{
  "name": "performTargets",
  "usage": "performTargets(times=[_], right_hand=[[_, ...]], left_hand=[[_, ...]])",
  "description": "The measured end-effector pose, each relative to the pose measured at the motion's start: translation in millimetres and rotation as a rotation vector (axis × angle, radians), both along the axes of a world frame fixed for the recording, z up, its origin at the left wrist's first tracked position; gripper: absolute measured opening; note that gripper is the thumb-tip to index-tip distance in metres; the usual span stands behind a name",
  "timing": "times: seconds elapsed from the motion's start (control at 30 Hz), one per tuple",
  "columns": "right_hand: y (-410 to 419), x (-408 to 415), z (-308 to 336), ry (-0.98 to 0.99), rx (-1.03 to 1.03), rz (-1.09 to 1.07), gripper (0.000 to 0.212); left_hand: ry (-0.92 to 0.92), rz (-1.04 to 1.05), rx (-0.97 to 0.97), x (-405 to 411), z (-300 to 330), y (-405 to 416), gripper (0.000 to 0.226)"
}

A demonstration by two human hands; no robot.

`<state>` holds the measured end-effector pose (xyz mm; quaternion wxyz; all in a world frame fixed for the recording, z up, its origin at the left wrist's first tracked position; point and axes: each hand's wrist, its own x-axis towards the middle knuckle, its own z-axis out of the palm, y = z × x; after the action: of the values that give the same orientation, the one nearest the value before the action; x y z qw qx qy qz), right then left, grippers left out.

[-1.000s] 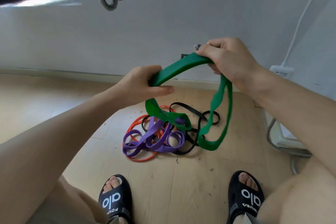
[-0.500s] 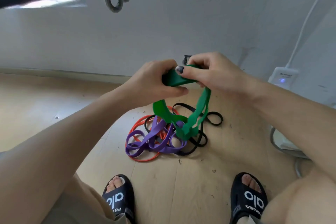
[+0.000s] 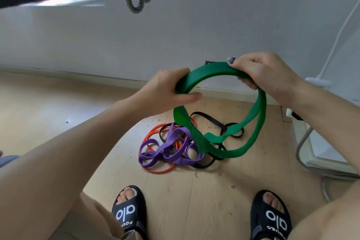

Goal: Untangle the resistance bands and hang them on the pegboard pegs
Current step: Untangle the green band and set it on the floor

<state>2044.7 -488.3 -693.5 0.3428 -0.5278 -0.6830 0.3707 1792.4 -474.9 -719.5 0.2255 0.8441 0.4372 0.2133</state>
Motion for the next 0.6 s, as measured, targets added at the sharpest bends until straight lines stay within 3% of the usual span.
performTargets(times=[0.1,0.2,0.27,0.4,0.6], right_hand=[[-2,-1,-5,-0.009,-0.142,0.049,0.074],[-5,-16,-3,0.135,-0.167,0.167,0.072],[-7,-26,-2,0.198,-0.118,0.22,0.063],[-12,-40,-3,0.088,-0.014,0.201,0.046],[-14,-40,6,0.094,0.053,0.087,0.046]], left_hand=[[-0.154,0.015,0.041,7,19,-11,0.033],[-0.2,-0.03,0.031,16,28,-21,0.03],[-0.163,-0.04,0.037,19,28,-22,0.033],[-0.027,-0.056,0.014,8,16,-16,0.034],[0.099,-0.028,-0.034,-10,-11,-10,0.033]])
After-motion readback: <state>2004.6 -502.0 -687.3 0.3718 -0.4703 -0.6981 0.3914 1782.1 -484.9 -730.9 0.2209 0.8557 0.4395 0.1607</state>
